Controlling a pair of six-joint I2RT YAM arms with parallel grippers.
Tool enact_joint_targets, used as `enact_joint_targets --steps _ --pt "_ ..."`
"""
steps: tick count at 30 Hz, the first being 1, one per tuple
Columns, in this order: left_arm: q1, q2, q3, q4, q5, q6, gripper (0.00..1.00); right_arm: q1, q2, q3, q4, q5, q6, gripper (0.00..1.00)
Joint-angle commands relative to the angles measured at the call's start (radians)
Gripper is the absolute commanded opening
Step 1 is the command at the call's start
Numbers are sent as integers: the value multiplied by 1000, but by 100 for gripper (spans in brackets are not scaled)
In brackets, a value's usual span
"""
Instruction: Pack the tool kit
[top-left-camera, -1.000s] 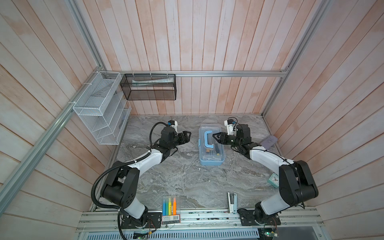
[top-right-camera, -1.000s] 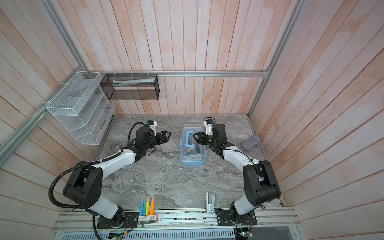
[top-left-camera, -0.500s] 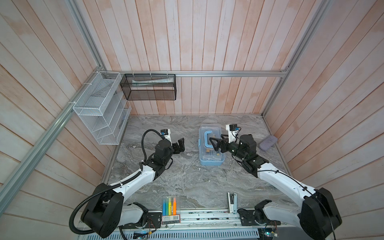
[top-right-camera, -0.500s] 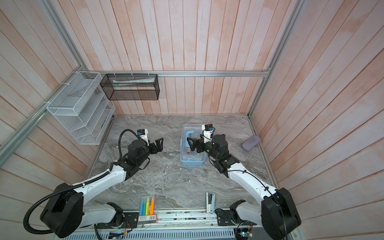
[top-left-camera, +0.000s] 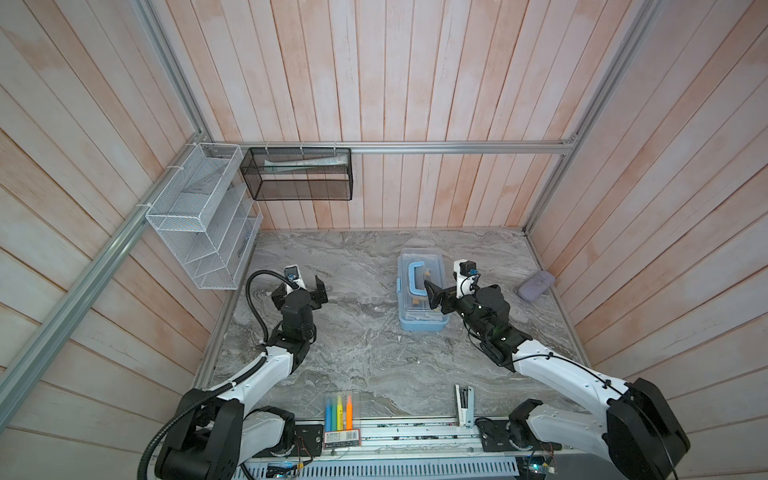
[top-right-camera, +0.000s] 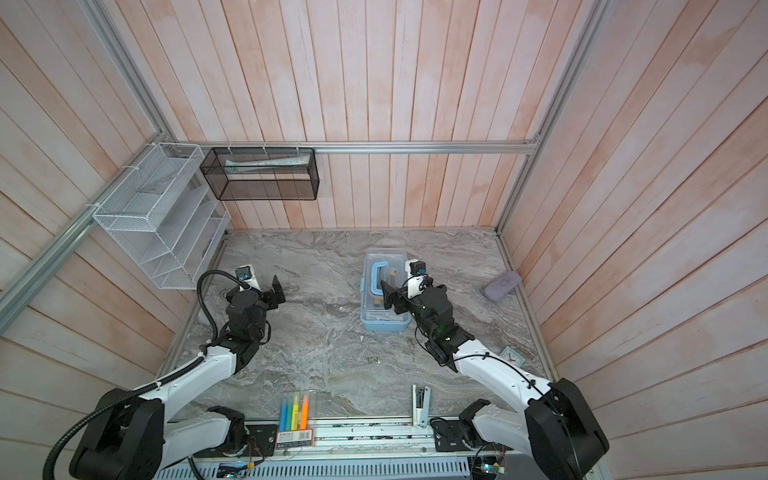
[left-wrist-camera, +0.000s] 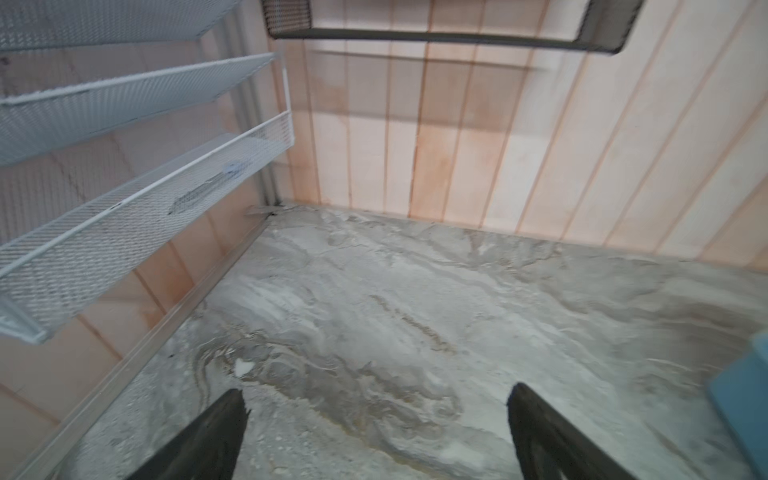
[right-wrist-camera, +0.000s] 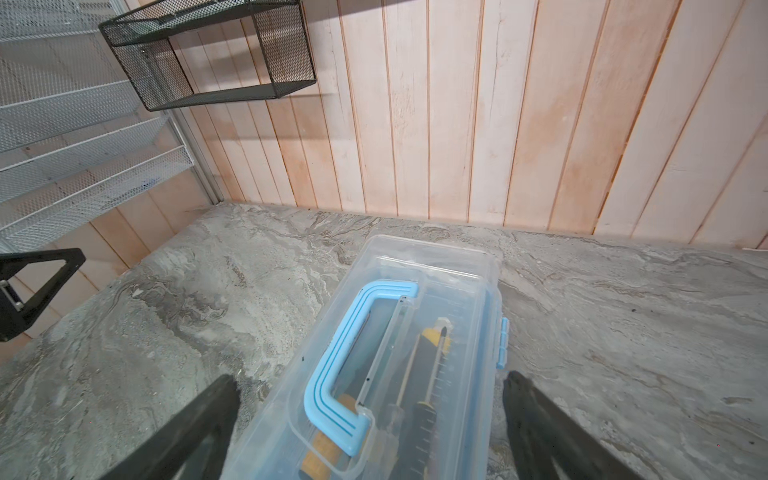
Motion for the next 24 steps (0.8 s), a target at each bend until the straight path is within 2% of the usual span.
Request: enact_joint_targets --steps 1,4,8,10,12,16,18,21,24 --pt "83 110 -51 208 6 70 100 3 22 -13 63 49 -17 98" --pt "158 185 -81 332 92 51 100 0 39 -20 76 72 -14 98" --pt "204 208 -113 415 212 43 100 -17 59 -47 129 98 -12 98" --pt "217 257 -133 513 248 26 100 -34 69 -61 152 111 3 98" --pt "217 246 -116 454 281 30 100 -56 75 -76 174 115 20 98" --pt "217 274 -135 511 322 54 100 -102 76 -102 203 110 51 98" --pt "217 309 -169 616 339 70 100 -107 73 -112 212 159 39 98" --pt "217 291 -159 566 334 61 100 -115 58 -129 227 249 -28 98" --pt "216 298 -166 590 309 57 100 -117 16 -154 208 383 -117 98"
